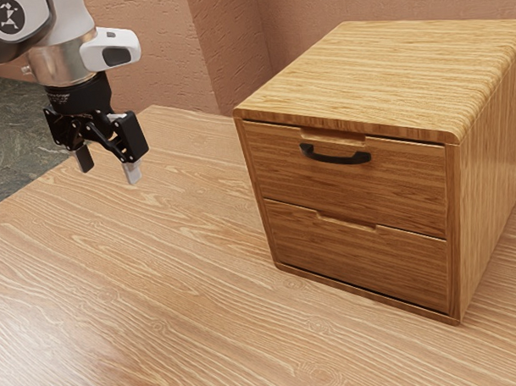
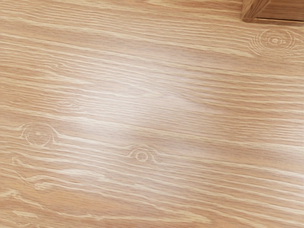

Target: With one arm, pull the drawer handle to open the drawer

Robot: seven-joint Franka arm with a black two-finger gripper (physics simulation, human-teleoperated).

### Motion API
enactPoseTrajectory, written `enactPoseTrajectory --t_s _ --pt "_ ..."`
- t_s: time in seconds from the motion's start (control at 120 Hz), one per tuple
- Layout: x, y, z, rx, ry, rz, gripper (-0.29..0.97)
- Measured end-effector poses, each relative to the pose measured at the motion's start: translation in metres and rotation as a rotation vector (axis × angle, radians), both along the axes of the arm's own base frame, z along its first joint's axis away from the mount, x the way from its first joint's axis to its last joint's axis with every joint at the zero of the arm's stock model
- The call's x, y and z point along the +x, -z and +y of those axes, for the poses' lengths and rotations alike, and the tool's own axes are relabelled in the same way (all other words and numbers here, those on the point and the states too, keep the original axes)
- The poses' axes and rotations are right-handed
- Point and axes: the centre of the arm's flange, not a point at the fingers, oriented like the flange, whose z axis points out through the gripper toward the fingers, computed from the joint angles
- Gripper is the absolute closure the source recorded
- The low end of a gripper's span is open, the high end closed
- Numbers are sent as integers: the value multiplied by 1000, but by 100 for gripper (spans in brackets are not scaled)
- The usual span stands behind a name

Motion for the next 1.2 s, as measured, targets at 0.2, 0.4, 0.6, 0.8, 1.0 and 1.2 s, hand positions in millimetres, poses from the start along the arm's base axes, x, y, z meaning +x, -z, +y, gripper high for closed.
enactPoseTrajectory --t_s 0.2,0.4,0.6,0.8,1.0,1.2 --pt "0 0 0 0 0 0 0" --pt "-41 -106 5 -29 -21 -215 0" --pt "-45 -117 -56 -69 107 -208 0" --pt "-37 -104 -59 -85 114 -164 0" --pt "-43 -74 -94 -54 174 -20 0" --pt "-104 -1 -169 13 305 92 0"
